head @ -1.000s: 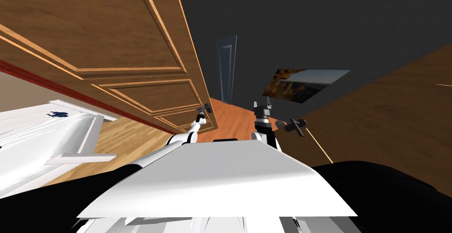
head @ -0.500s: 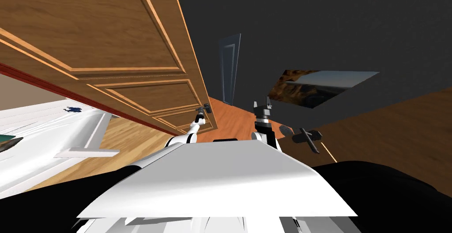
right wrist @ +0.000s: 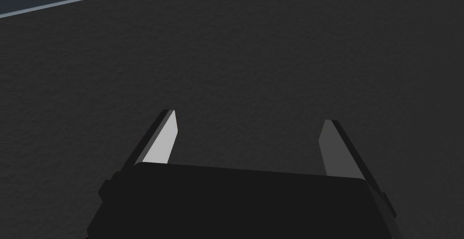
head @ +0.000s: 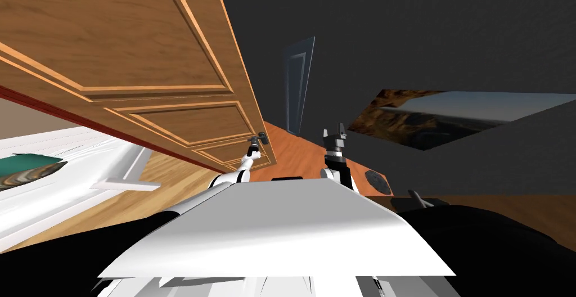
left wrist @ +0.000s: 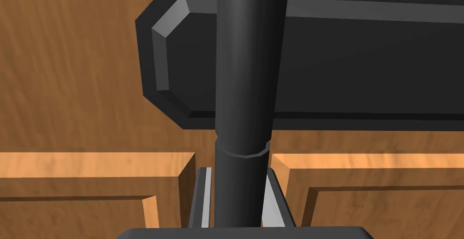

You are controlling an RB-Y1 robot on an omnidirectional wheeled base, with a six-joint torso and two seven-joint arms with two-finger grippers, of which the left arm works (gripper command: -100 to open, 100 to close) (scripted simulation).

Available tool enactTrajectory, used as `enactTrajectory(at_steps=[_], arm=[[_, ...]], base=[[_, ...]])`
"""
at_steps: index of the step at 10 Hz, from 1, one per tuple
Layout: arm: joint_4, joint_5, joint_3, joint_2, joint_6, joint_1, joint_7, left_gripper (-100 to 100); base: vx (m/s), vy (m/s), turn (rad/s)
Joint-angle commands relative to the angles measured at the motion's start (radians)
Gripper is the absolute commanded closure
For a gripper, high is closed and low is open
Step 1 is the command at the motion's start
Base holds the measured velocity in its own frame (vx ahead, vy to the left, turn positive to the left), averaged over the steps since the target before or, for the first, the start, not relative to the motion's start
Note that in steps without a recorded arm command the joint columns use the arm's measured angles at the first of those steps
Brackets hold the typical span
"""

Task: Push the door open

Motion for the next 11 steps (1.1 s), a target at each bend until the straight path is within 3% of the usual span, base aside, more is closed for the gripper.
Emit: enactTrajectory(at_steps=[1, 9, 11], arm=[[0.013, 0.003, 0.009, 0.013, -0.009, -0.007, -0.001, 100], [-0.001, 0.011, 0.025, 0.022, -0.001, 0.011, -0.006, 100], [-0.001, 0.019, 0.047, 0.033, -0.002, 0.015, -0.014, 100]], base=[[0.175, -0.104, 0.121], [0.144, -0.088, 0.103], [0.168, -0.05, 0.058]])
